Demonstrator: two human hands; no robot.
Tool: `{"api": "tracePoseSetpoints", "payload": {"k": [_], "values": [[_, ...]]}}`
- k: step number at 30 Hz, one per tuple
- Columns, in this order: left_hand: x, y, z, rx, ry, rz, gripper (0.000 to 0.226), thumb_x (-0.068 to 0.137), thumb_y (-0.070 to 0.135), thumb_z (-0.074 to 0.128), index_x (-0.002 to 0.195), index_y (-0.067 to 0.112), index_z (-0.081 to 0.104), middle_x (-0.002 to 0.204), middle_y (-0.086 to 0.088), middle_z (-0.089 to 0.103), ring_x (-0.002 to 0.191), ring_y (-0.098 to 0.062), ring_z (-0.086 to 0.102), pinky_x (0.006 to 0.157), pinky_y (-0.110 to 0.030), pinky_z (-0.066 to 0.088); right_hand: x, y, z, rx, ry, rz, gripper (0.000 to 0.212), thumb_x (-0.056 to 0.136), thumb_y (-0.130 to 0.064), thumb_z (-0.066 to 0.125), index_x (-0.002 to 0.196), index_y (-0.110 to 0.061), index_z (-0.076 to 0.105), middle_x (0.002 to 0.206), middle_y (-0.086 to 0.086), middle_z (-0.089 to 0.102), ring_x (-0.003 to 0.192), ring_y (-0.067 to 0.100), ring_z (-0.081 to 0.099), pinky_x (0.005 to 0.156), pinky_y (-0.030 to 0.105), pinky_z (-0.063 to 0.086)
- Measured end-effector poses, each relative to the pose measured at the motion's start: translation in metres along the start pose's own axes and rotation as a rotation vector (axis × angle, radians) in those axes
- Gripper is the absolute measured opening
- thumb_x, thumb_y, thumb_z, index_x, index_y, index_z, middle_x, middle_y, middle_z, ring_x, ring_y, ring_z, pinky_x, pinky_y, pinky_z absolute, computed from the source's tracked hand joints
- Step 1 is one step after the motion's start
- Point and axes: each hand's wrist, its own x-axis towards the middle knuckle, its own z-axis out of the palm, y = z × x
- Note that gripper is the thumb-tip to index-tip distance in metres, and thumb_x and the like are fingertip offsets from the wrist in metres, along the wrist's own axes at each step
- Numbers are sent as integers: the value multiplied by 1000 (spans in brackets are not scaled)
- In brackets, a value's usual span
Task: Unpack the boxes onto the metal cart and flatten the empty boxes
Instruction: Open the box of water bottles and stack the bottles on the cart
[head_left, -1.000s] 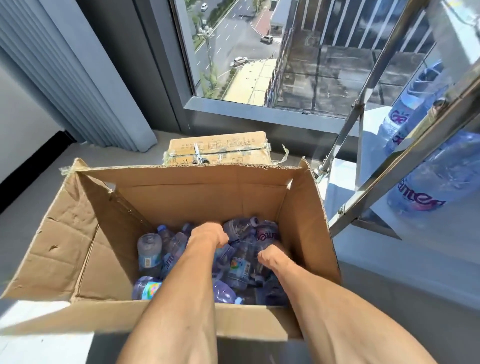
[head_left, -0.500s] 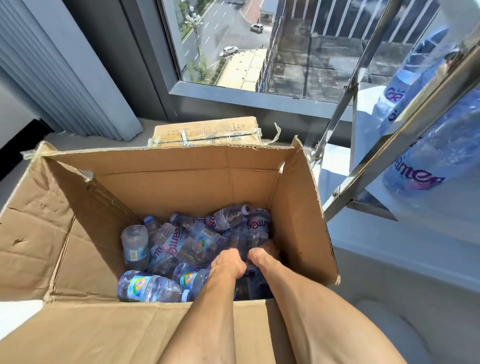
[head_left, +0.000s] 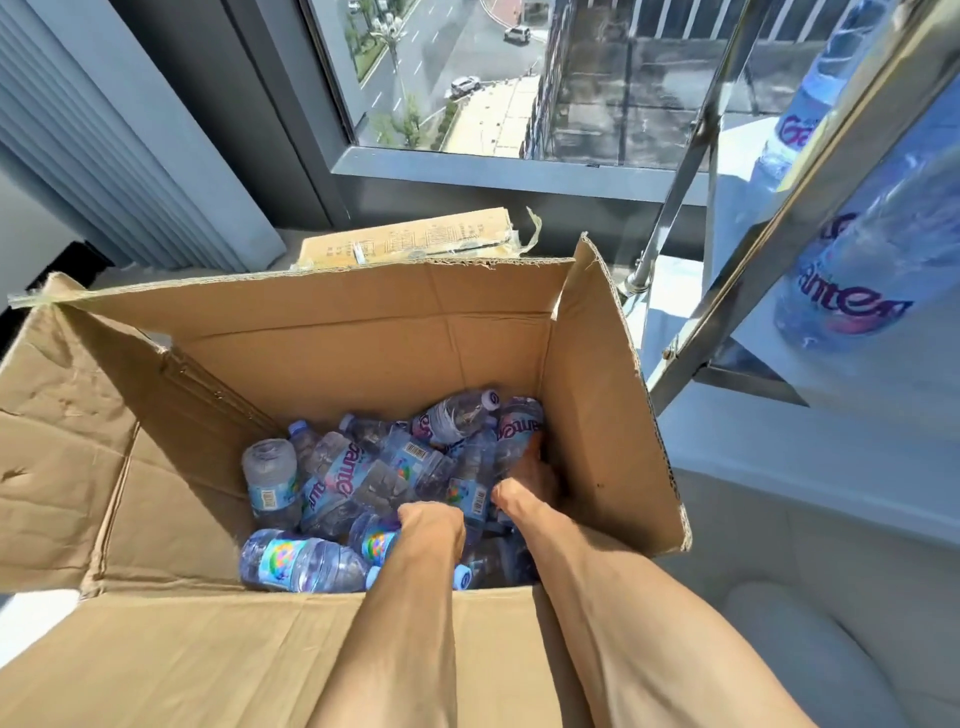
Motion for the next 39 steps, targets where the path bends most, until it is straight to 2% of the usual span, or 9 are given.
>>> {"api": "tracePoseSetpoints", "payload": {"k": [2, 6, 11, 19, 23, 28, 34, 37, 39], "values": [[0, 4, 1, 27, 11, -2, 49, 90, 31, 62, 136, 20, 53, 145, 0, 50, 132, -25, 49, 104, -42, 39, -9, -2, -6, 90, 66, 47, 78, 96, -41, 51, 155, -21, 4, 142, 20, 45, 130, 31, 47, 103, 35, 37], [1, 7, 4, 45, 28, -22, 52, 89, 36, 62, 138, 20, 52, 145, -1, 50, 133, -25, 48, 105, -42, 37, -27, -13, -15, 148, 55, 116, 75, 96, -38, 52, 155, -22, 8, 147, 13, 41, 133, 26, 42, 103, 30, 34], [1, 8, 5, 52, 29, -24, 53, 93, 36, 59, 141, 18, 48, 149, -4, 45, 137, -27, 42, 109, -44, 31, -38, -26, -34, 279, 195, 105, 63, 74, -25, 72, 131, -15, 45, 116, 14, 61, 105, 32, 61, 73, 29, 36], [3, 13, 4, 87, -57, 23, 56, 95, 27, 58, 147, 18, 40, 154, -3, 35, 141, -30, 34, 112, -49, 30, -15, -32, -44, 371, 298, -253, 42, 82, -13, 69, 121, -5, 58, 118, 13, 63, 112, 30, 59, 94, 31, 41], [8, 14, 3, 92, -49, 11, 51, 94, 29, 57, 143, 24, 45, 150, 3, 41, 138, -25, 38, 108, -45, 30, -6, -29, -26, 326, 321, -253, 66, 79, -14, 75, 137, -5, 46, 136, 10, 51, 128, 26, 48, 106, 30, 34], [20, 16, 6, 120, -44, 8, 55, 93, 35, 56, 145, 23, 42, 152, 3, 39, 140, -28, 34, 110, -50, 24, -2, -31, -12, 59, 414, -246, 71, 62, -35, 85, 122, -13, 53, 123, 10, 52, 114, 29, 51, 91, 40, 47], [13, 11, 7, 23, -107, -46, 57, 94, 35, 57, 147, 20, 40, 153, 2, 37, 142, -30, 31, 114, -52, 24, -3, -25, -21, 634, 240, -196, 72, 72, 4, 79, 135, 10, 45, 133, 22, 54, 123, 28, 52, 99, 25, 36], [7, 10, 10, 59, -61, -8, 54, 94, 34, 57, 145, 21, 43, 151, 2, 40, 140, -27, 36, 110, -47, 29, -15, -29, -32, 731, 184, -127, 67, 68, 7, 81, 125, 11, 47, 114, 16, 59, 102, 17, 54, 78, 9, 41], [5, 7, 9, 58, -30, 38, 51, 93, 32, 59, 142, 22, 47, 148, 3, 45, 136, -26, 42, 105, -45, 35, -20, -34, -42, 885, 97, -66, 59, 73, 2, 80, 121, 10, 48, 113, 21, 62, 95, 20, 55, 83, 21, 47]]}}
